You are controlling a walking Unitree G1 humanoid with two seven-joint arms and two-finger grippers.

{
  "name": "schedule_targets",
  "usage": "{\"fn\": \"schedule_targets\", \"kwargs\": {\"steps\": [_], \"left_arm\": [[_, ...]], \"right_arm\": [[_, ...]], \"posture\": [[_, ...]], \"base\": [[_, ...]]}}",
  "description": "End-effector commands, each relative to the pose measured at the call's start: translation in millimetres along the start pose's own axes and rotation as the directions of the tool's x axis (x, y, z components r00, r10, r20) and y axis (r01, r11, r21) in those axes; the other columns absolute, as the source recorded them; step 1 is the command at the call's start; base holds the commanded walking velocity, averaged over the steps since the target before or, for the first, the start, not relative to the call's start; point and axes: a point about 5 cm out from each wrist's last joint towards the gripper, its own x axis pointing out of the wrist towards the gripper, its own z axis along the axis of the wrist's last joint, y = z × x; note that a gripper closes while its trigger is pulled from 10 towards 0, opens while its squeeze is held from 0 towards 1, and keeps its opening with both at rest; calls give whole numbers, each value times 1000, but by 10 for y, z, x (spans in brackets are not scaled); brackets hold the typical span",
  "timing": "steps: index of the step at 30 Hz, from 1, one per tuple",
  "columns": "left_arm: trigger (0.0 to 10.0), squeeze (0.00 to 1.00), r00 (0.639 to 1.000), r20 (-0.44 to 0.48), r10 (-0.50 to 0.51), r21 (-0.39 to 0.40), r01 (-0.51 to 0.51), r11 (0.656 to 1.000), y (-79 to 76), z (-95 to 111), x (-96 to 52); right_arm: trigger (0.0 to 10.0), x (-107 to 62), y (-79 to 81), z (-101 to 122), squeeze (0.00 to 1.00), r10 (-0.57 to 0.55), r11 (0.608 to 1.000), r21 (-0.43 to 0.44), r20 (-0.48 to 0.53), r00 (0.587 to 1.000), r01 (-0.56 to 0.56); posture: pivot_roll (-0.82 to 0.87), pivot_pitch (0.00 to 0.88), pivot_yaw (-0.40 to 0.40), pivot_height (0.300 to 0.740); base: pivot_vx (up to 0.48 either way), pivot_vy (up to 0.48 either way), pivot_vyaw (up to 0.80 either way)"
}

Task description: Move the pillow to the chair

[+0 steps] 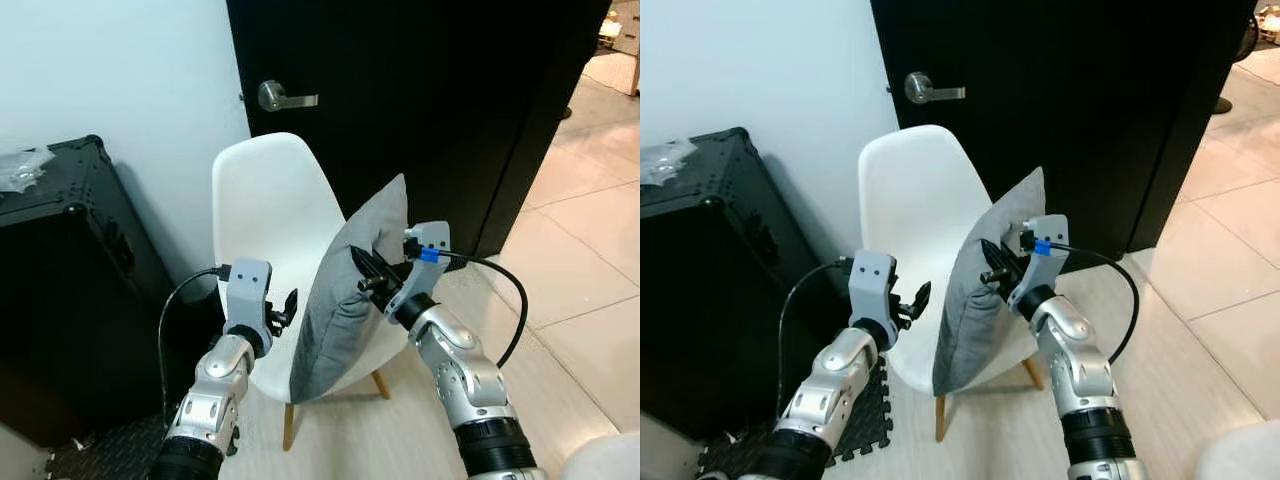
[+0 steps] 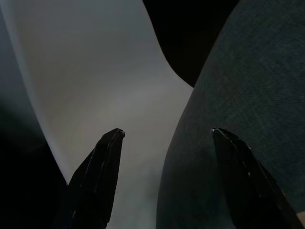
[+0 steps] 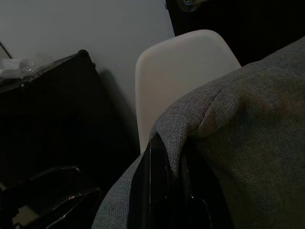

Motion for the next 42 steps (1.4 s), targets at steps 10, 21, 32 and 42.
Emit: {"fn": "schedule_targets", "kwargs": {"steps": [10, 21, 32, 42], "left_arm": [[10000, 0, 1000, 5, 10, -12, -10, 1000, 48, -14, -27], [10000, 0, 999, 8, 42, -25, -41, 999, 72, -7, -18], [10000, 0, 998, 10, 56, -29, -55, 998, 82, -7, -16], [10000, 0, 985, 62, 163, 2, -163, 987, 285, 106, -29]], "right_arm": [[10000, 38, 108, 92, 0, 56, 998, -18, 52, 997, -55], [10000, 33, 98, 88, 0, 57, 998, -17, 49, 997, -56], [10000, 30, 111, 77, 0, 66, 998, -16, 44, 997, -66], [10000, 28, 177, 78, 0, 118, 993, 4, 52, 992, -119]], "posture": [[-78, 95, 49, 740], [-79, 96, 48, 740], [-79, 97, 47, 740], [-78, 100, 44, 740]], "base": [[0, 0, 0], [0, -212, 0], [0, 0, 0], [0, 0, 0]]}}
